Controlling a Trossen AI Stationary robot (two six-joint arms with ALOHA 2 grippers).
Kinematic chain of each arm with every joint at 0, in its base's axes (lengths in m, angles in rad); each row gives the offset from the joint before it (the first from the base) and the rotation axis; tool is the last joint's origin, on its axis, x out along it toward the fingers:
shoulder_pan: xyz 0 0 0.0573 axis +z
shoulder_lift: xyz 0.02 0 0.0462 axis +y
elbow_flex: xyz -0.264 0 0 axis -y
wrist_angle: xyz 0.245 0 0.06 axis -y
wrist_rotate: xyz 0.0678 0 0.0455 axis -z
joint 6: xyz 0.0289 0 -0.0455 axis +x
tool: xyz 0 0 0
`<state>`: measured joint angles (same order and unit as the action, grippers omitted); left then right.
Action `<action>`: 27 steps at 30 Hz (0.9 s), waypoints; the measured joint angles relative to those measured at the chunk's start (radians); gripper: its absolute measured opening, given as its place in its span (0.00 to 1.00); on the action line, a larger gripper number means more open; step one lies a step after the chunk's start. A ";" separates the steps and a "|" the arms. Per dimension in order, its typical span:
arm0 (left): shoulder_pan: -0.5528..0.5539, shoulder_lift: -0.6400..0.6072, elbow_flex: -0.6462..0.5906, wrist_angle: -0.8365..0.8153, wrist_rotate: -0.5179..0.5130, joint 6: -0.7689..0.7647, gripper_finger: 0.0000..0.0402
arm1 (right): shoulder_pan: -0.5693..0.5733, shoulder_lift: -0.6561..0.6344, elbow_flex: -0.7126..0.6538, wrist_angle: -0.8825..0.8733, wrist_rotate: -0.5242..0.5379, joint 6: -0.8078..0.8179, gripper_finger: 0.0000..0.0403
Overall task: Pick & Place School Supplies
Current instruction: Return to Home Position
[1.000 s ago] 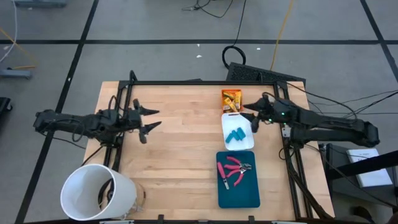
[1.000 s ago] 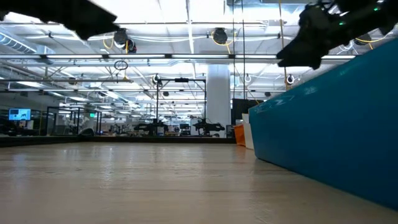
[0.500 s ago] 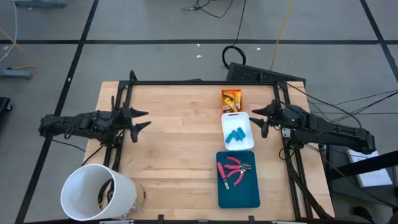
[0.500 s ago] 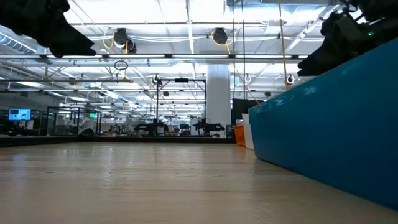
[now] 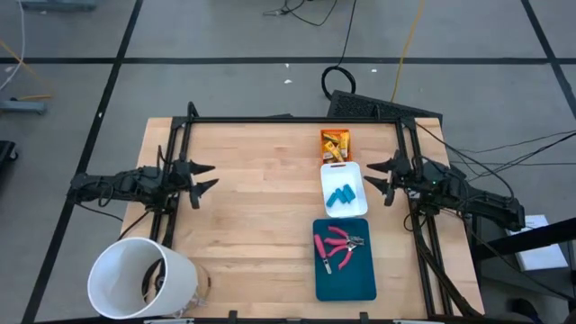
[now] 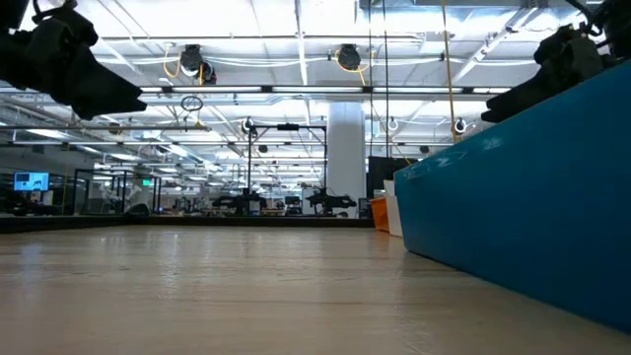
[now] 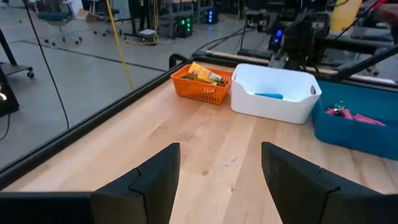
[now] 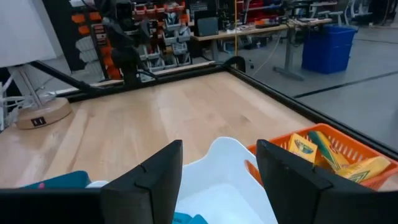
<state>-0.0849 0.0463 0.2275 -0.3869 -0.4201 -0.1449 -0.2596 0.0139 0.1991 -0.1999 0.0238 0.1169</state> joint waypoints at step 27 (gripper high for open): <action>0.000 -0.040 -0.122 0.102 -0.001 0.012 0.57 | 0.024 0.001 -0.183 0.248 -0.080 0.006 0.49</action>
<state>-0.0849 0.0063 0.1055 -0.2844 -0.4210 -0.1329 -0.2360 0.0147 0.0158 0.0483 -0.0557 0.1231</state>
